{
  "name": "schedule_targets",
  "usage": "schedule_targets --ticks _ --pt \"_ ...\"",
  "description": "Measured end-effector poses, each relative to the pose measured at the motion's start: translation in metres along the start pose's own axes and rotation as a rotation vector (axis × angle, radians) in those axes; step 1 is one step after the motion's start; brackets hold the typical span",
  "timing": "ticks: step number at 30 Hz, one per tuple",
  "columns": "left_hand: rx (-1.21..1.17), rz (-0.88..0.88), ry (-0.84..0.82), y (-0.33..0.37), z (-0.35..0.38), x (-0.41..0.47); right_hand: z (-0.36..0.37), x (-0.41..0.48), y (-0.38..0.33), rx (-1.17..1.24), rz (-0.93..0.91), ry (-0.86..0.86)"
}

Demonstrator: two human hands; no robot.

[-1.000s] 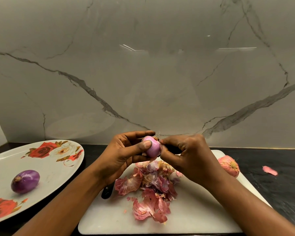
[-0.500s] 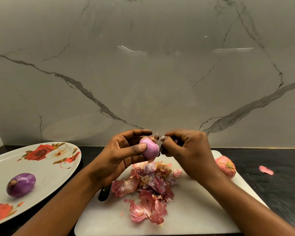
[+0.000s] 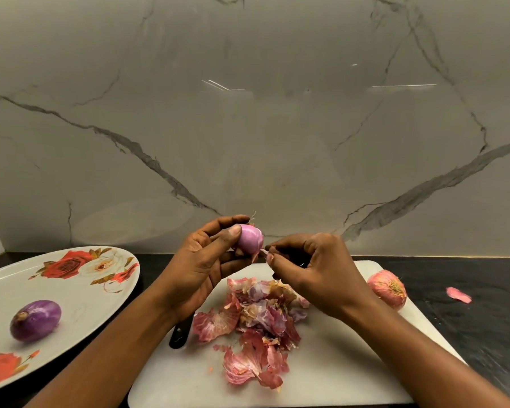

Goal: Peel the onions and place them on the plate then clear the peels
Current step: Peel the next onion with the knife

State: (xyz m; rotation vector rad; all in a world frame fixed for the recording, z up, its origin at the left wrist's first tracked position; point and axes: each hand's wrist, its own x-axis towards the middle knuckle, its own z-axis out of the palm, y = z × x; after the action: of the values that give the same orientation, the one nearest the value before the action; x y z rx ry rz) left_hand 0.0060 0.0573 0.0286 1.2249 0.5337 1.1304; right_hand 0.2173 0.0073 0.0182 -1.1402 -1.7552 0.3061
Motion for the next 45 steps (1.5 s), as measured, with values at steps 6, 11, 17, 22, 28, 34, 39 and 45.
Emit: schedule_targets --ticks 6,11,17,22,28,34,39,45 --pt "0.024 -0.006 -0.033 -0.0023 -0.0014 -0.0002 -0.0018 0.0007 -0.0019 -0.015 -0.027 0.001" --pt "0.104 0.018 -0.068 -0.0059 -0.0023 0.0001 -0.0007 0.0013 -0.0023 -0.058 -0.003 -0.042" --pt "0.218 0.057 -0.021 -0.0069 -0.0039 0.0004 0.0005 -0.0001 -0.0019 -0.024 -0.001 -0.059" --pt "0.265 0.073 0.002 -0.0068 -0.0062 0.0012 -0.0017 0.0009 -0.0058 0.023 0.006 -0.043" --pt "0.181 0.046 -0.029 -0.0065 -0.0076 0.0019 -0.0041 0.0018 -0.0053 0.061 0.041 -0.044" --pt "0.133 0.031 -0.044 -0.0058 -0.0052 -0.0003 -0.0014 -0.0007 -0.0038 0.036 0.018 0.002" --pt "0.157 0.022 -0.056 -0.0069 -0.0038 -0.0015 -0.0002 -0.0023 -0.0007 -0.043 -0.041 0.022" --pt "0.155 0.005 -0.085 -0.0081 -0.0035 -0.0024 -0.0014 -0.0011 0.0027 -0.124 -0.075 0.088"
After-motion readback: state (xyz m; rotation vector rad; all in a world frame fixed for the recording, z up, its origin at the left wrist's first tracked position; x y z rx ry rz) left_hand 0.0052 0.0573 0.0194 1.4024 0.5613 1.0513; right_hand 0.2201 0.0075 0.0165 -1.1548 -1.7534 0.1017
